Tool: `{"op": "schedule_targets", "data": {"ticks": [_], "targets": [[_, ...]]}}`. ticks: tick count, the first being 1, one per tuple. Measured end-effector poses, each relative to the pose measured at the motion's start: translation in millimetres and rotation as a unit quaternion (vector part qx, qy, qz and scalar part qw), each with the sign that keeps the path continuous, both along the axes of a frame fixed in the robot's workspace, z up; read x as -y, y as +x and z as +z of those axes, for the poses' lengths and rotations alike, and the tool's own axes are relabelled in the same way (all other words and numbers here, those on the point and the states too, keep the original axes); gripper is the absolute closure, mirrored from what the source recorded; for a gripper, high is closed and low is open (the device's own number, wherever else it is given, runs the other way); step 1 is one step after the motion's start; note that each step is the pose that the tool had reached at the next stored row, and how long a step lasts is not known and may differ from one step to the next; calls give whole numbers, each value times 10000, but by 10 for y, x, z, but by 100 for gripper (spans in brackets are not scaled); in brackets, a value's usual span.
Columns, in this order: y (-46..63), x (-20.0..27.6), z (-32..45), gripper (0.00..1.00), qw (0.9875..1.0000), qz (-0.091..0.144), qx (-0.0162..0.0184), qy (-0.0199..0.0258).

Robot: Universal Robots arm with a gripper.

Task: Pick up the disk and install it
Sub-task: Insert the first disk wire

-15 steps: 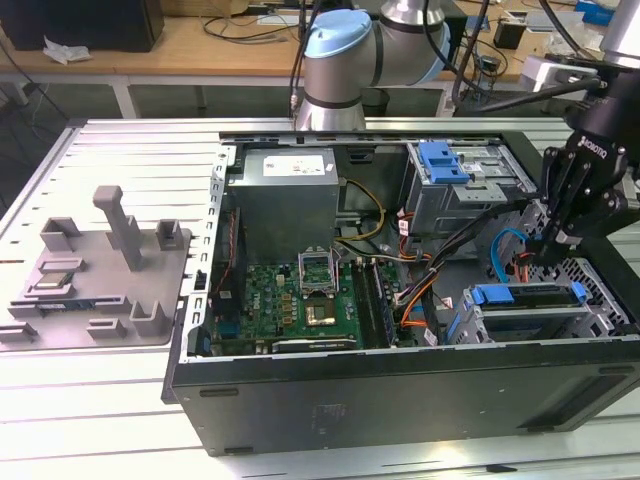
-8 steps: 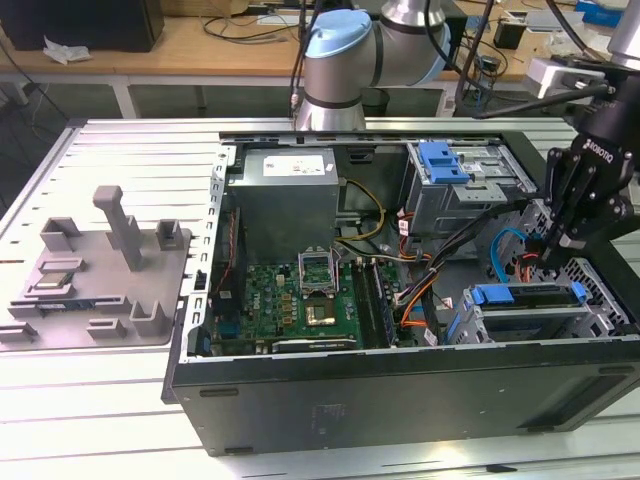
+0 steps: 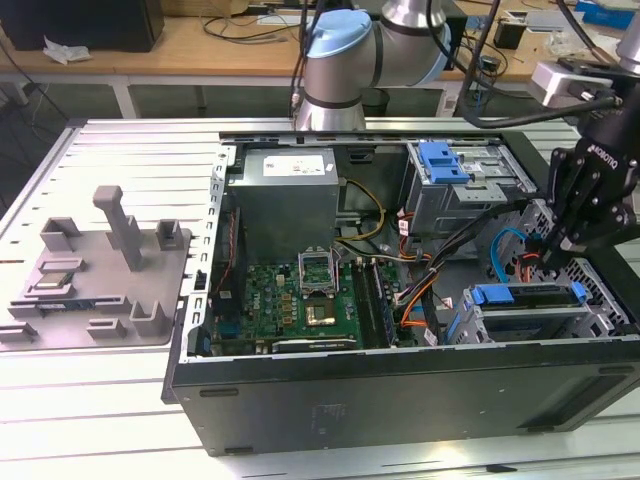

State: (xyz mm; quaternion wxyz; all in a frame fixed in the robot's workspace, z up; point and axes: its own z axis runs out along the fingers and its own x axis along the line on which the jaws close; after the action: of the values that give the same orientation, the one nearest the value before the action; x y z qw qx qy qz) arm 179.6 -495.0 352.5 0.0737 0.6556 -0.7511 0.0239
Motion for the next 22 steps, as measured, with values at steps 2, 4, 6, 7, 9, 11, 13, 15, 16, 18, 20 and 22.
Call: {"op": "schedule_targets", "data": {"ticks": [2,4,6,7,9,11,13,15,16,18,20,22], "targets": [[-11,33,10,83,10000,3,19,69],[-21,57,18,83,9999,6,34,115],[-30,77,22,83,9999,8,48,163],[-32,86,22,83,9998,10,54,190],[-32,94,22,83,9997,15,59,221],[-34,100,23,83,9997,26,61,241],[-34,105,22,83,9997,41,63,251],[-34,112,22,83,9996,70,63,263],[-34,114,22,83,9996,81,63,266],[-34,117,22,83,9996,103,62,272],[-35,122,22,83,9995,126,62,278],[-35,125,23,83,9995,147,62,282]]}}
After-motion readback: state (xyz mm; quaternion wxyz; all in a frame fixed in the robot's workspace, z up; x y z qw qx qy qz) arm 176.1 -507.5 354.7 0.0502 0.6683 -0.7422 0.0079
